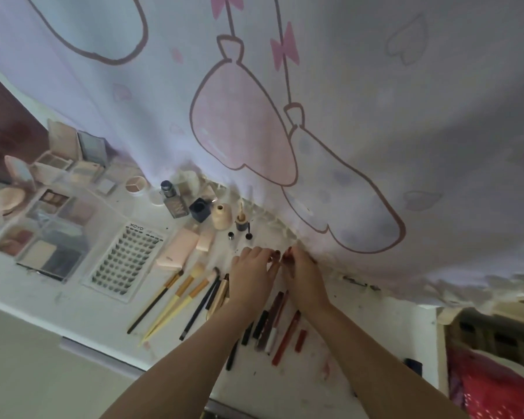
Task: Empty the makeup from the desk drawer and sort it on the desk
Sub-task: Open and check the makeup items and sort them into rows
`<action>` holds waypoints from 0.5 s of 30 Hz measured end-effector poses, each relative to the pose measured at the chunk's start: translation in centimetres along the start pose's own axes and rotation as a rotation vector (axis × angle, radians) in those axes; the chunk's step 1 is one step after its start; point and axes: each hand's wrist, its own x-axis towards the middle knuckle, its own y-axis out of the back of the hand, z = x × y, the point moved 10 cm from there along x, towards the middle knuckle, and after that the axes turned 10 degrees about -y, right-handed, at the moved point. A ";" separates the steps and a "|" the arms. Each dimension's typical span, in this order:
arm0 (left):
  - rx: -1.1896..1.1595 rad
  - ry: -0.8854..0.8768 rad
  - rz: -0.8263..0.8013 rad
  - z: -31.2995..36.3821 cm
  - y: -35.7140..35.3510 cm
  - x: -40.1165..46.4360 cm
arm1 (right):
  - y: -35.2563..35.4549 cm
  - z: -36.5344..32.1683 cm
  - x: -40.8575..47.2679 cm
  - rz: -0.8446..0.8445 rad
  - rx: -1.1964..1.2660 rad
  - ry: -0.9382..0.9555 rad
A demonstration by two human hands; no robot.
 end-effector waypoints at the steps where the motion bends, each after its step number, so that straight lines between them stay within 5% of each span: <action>1: 0.000 -0.005 -0.003 0.0 0.0 0.0 | -0.1 -0.1 0.0 -0.004 -0.001 0.003; 15: -0.002 0.006 -0.081 -0.5 -1.3 0.0 | -0.5 0.5 0.4 -0.024 0.008 -0.002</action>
